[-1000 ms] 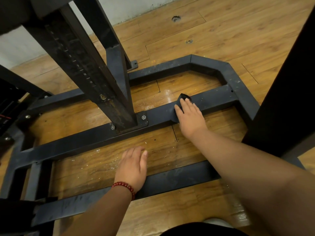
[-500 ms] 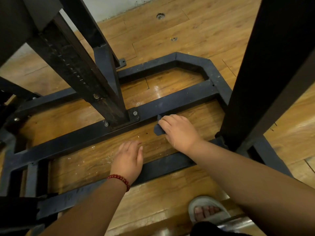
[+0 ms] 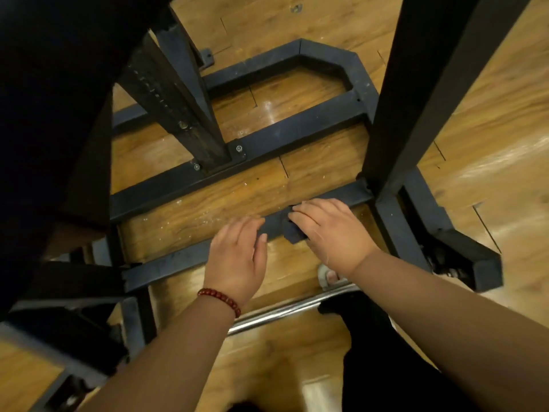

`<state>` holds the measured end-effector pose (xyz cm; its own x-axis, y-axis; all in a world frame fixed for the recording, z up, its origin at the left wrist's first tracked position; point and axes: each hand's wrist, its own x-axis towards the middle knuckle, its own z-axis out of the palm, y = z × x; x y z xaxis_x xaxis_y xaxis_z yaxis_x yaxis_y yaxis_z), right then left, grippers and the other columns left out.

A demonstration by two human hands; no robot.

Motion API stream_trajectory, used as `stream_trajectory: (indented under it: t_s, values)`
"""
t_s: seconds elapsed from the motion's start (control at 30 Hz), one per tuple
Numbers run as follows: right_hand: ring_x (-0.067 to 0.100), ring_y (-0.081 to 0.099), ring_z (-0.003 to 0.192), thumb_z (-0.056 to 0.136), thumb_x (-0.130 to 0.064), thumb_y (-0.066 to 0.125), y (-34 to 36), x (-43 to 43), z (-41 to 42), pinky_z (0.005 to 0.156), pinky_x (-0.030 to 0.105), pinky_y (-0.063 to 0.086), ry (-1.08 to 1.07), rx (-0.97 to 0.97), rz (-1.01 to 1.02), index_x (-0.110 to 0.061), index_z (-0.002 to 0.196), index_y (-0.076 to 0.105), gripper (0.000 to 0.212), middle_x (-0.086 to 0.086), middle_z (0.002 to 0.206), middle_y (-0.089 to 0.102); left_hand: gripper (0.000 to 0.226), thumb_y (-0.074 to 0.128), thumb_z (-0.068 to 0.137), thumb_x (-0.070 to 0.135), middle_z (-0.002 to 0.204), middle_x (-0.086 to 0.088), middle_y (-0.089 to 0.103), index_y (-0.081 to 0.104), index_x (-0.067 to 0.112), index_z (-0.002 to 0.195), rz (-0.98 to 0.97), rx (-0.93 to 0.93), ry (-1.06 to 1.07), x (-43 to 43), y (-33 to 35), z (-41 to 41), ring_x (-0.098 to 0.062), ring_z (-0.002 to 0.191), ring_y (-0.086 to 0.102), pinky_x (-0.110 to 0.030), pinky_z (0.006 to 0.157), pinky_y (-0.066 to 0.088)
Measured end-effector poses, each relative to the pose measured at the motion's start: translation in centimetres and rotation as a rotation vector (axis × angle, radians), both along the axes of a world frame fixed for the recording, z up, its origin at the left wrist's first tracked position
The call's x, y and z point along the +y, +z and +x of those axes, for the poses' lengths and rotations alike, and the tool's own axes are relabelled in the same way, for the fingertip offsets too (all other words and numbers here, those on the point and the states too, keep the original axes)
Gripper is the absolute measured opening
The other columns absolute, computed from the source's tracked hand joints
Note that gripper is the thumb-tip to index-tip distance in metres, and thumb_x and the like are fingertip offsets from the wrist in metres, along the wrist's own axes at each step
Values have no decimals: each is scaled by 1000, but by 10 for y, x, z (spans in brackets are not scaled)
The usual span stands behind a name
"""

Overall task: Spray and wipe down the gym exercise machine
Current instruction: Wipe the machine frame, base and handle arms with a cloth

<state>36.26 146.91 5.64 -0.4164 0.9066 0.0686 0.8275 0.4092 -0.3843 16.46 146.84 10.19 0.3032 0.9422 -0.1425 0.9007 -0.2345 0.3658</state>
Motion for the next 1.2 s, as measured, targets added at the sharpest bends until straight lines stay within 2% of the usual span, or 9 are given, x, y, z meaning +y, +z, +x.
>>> stream_trajectory:
  t_s: [0.1,0.43,0.53,0.67,0.8,0.93,1.07,1.2]
  values:
    - [32,65,103,78,-17,43,43,-29,-6,92,36,34,-72,8,4,-9,111,68,42,10,112,69,38,39,95,26,118,-8,65,64,6,117,16,-8,-70,-31,41,-8,-22,115,53,-39,104,40]
    - [21,48,107,75,-18,44,210,-125,-42,90,34,34,-178,99,-6,-11,111,67,43,6,110,68,34,43,95,23,115,-9,66,65,4,113,9,-77,-179,-116,206,-39,-20,110,52,-26,107,29]
    - [21,50,105,73,-18,44,254,-152,-62,89,33,36,-169,99,-15,-11,108,67,43,4,108,69,36,41,96,25,116,-8,65,64,5,114,-3,-78,-172,-139,256,-57,-23,111,55,-28,107,30]
    - [23,60,99,74,-17,43,305,-178,-96,86,35,47,-178,146,-29,-11,106,68,41,3,104,69,36,41,97,25,116,-8,65,64,5,116,21,-75,-153,-166,311,-84,-23,112,53,-33,105,34]
    - [18,49,103,75,-16,41,343,-189,-129,89,31,37,-131,210,-57,-8,109,68,44,5,106,69,34,42,97,24,116,-7,65,63,5,116,55,-61,-57,-192,342,-109,-20,114,51,-32,106,33]
    - [21,60,98,75,-18,40,359,-193,-154,86,34,50,-36,223,-116,-12,108,68,43,2,105,68,34,41,97,23,116,-6,64,63,5,116,87,-46,82,-213,351,-125,-21,114,54,-28,109,31]
    - [27,63,98,72,-4,61,364,-198,-175,87,42,53,46,305,-198,-10,111,66,39,4,108,68,34,41,97,23,114,-8,65,62,4,115,105,-27,233,-236,358,-143,-20,112,52,-26,105,31]
    - [22,58,105,75,3,66,367,-218,-197,92,35,48,16,395,-300,-10,115,65,42,2,113,66,36,40,98,25,118,-7,64,61,4,119,116,-32,365,-267,362,-164,-21,114,53,-24,105,32]
